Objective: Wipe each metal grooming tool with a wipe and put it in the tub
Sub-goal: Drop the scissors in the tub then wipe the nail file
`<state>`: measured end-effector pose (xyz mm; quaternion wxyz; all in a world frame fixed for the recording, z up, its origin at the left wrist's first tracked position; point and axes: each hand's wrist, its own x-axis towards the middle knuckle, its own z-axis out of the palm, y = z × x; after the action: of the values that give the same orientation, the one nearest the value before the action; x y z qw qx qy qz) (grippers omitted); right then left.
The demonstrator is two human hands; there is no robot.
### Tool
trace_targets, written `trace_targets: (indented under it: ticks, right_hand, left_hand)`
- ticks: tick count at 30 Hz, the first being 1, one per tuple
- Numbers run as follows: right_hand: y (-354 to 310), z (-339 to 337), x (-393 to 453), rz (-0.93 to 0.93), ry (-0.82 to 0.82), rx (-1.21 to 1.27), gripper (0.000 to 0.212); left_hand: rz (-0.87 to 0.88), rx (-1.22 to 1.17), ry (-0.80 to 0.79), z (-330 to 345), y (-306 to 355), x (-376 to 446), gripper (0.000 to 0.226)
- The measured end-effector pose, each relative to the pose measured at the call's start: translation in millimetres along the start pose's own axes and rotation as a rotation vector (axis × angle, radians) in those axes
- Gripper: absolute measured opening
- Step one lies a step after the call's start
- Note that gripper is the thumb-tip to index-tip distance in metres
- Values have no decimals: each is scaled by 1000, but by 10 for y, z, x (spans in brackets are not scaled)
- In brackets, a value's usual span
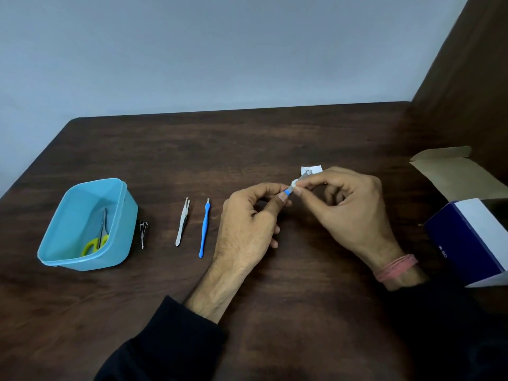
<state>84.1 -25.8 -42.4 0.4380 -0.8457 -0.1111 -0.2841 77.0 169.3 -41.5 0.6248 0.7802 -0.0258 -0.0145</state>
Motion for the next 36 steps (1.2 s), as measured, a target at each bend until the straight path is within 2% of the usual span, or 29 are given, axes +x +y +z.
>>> trace_targets:
  ticks: [9, 12, 16, 19, 23, 27, 31, 34, 36]
  right_hand:
    - [1, 5, 5, -17, 30, -28, 15]
    - [-22, 15, -17, -54, -7, -20, 14]
    - [27, 3, 3, 0, 66, -42, 13]
    - [-3, 23, -20, -23, 11, -49, 14]
    - [65, 0, 21, 62, 123, -65, 12]
    - [11, 15, -14, 30, 43, -44, 13]
    - [60, 5, 15, 66, 103, -52, 11]
    - [22, 25, -14, 22, 35, -59, 12]
    - [34, 31, -10, 32, 48, -60, 12]
  left_hand:
    - [4, 12, 5, -2, -3, 8, 18]
    - [11, 4, 4, -2, -8, 10, 20]
    - [0, 4, 7, 5, -17, 16, 22]
    - [7, 0, 6, 5, -30, 15, 22]
    - [5, 4, 8, 7, -32, 19, 22]
    - [11, -9, 14, 18, -27, 15, 21]
    - [11, 10, 5, 7, -29, 17, 21]
    - [11, 11, 1, 8, -25, 13, 21]
    - [13, 13, -2, 10, -22, 8, 21]
